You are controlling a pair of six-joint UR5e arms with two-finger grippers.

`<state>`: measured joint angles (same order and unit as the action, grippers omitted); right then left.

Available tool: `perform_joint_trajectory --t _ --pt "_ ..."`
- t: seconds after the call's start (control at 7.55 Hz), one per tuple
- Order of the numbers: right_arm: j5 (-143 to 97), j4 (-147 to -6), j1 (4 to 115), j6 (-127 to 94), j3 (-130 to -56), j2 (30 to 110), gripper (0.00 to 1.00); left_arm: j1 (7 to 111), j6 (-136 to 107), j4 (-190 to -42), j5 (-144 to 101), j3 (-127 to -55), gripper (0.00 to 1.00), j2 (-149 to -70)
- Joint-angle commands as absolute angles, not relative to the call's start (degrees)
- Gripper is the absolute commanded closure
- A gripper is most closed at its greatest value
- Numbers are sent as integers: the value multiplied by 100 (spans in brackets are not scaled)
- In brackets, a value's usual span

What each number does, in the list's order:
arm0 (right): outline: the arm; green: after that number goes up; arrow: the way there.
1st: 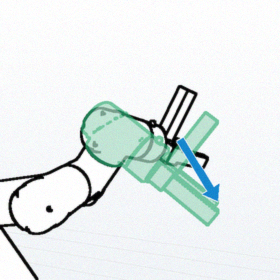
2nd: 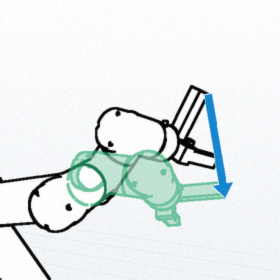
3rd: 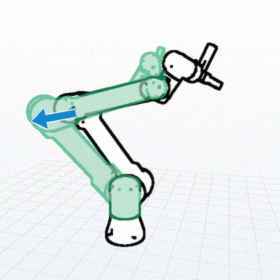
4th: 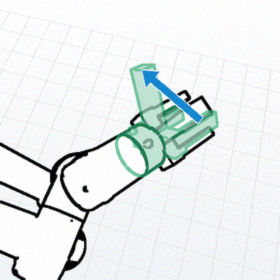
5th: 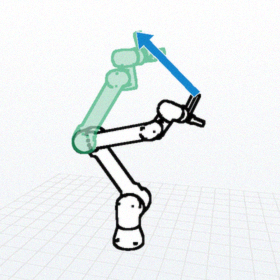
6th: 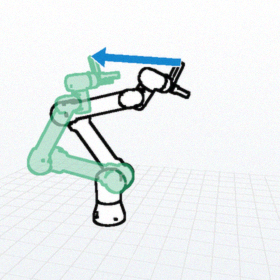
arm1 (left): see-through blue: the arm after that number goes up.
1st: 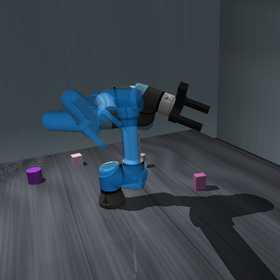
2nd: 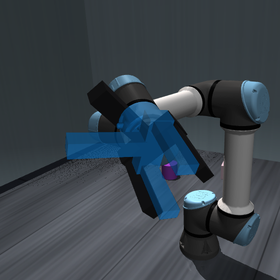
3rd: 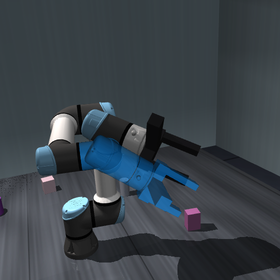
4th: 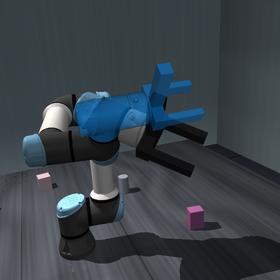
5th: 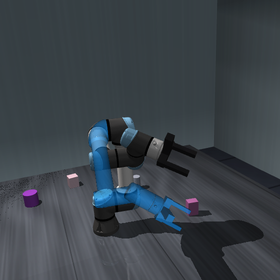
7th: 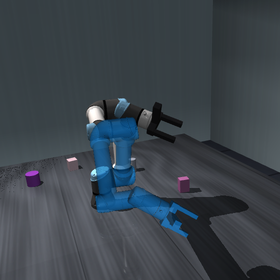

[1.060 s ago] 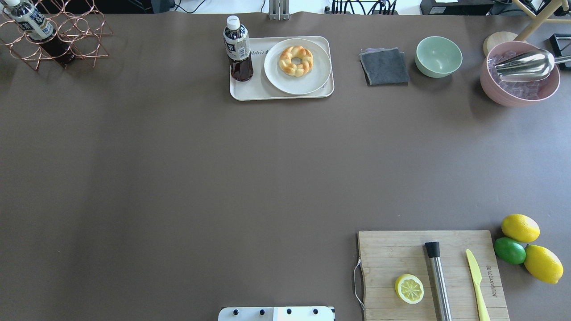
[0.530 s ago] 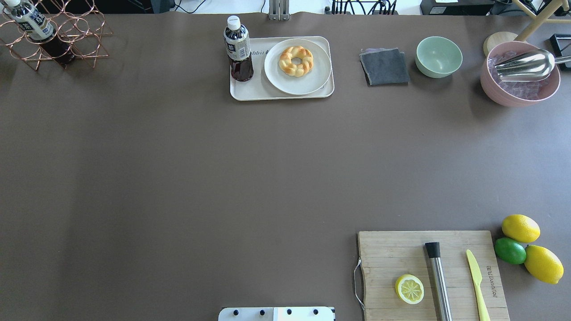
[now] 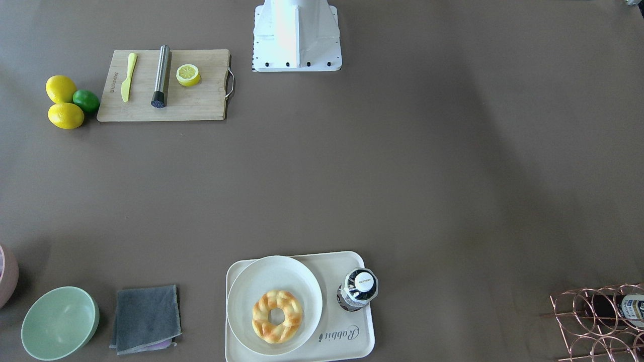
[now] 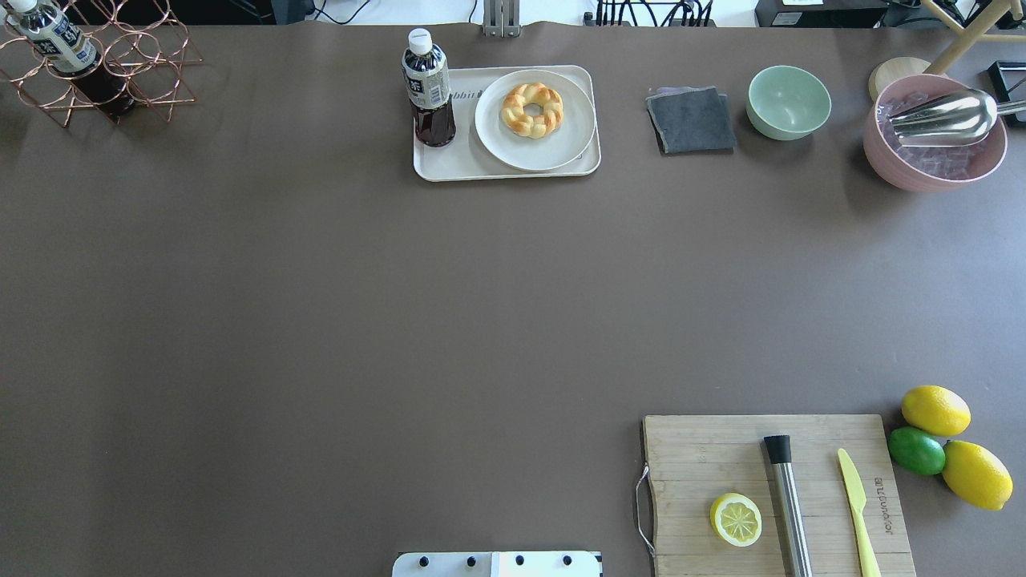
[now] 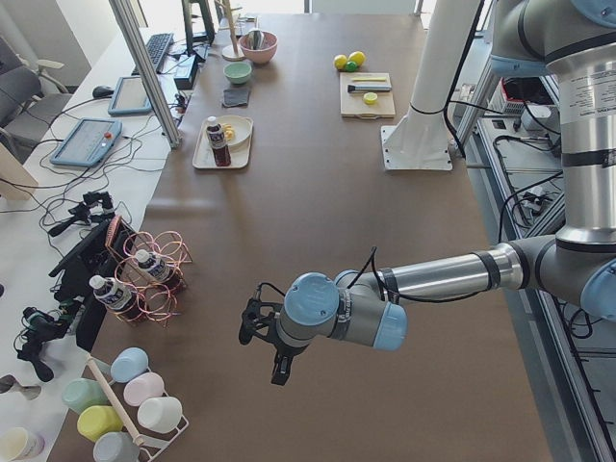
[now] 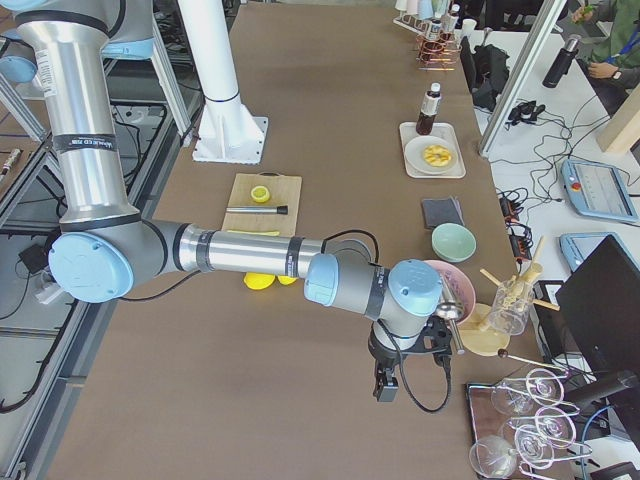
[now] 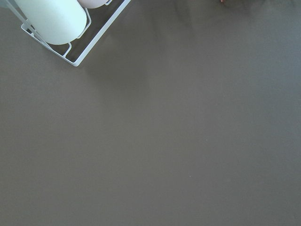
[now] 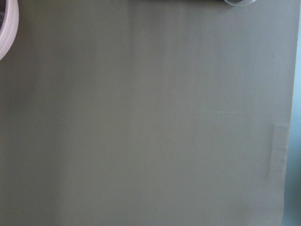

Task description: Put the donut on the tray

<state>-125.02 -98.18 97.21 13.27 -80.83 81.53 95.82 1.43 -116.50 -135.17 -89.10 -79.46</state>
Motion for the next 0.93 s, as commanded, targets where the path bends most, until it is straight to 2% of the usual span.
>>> perform_joint_trajectory --t 0.0,0.13,0.26,0.79 --pt "-12498 -9817 9721 1327 -8086 8156 0 9519 106 -10983 -13561 -9007 2 -8076" --pt "-12507 -9817 9721 1327 -8086 8165 0 9318 132 -9916 -13666 -9322 2 -8225" --pt "-12507 -9817 9721 1318 -8077 8200 0 9221 132 -9444 -13667 -9473 2 -8227" --pt "-12507 -9817 9721 1318 -8068 8226 0 9211 132 -9440 -13501 -9457 2 -8393"
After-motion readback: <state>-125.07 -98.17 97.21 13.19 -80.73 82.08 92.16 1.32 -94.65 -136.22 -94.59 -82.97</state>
